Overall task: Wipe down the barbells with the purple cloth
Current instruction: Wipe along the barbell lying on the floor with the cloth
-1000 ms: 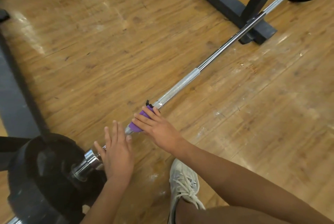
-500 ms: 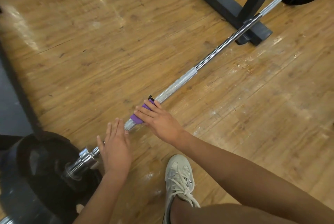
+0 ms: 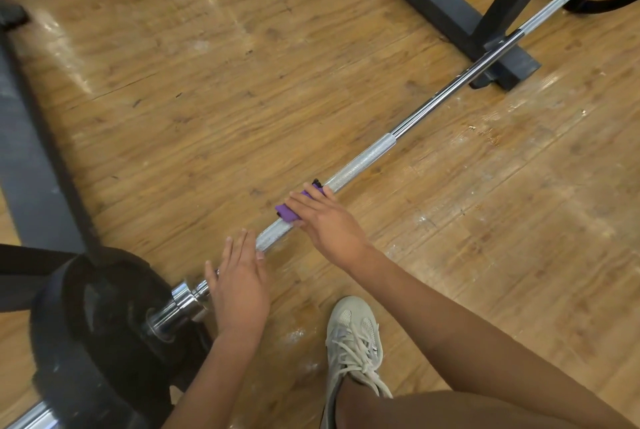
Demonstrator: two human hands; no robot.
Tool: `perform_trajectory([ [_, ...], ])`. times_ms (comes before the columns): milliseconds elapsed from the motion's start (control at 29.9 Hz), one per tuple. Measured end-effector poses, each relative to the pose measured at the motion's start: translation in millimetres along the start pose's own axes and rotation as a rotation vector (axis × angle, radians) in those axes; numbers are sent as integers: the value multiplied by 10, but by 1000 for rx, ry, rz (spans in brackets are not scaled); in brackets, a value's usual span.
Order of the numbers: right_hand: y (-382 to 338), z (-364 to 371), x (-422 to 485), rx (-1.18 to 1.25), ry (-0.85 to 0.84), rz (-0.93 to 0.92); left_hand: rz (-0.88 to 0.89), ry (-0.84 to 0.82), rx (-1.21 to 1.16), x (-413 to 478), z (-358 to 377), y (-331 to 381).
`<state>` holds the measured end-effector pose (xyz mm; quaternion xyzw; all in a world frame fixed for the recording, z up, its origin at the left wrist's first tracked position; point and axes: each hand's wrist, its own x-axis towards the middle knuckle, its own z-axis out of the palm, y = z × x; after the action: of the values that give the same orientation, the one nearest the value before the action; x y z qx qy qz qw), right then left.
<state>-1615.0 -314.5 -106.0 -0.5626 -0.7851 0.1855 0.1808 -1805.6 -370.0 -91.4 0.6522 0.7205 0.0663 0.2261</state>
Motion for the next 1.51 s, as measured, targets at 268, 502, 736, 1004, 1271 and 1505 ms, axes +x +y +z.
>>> perform_trajectory([
  [268, -61, 12, -188, -88, 4, -58, 33, -8, 33, -129, 29, 16],
  [502, -131, 60, -289, 2, 38, 120, 108, 17, 103, -290, 142, -33],
  [736, 26, -54, -359, -34, -28, 101, 152, 17, 106, -371, 207, -84],
  [1004, -79, -28, -440, -62, -10, -30, 146, -44, 75, -446, 177, -58],
  [1271, -200, -4, -525, -22, -47, 79, 105, -98, 54, -564, 107, 53],
  [1505, -128, -27, -634, 6, 3, 230, 37, -79, 59, -630, 130, 159],
])
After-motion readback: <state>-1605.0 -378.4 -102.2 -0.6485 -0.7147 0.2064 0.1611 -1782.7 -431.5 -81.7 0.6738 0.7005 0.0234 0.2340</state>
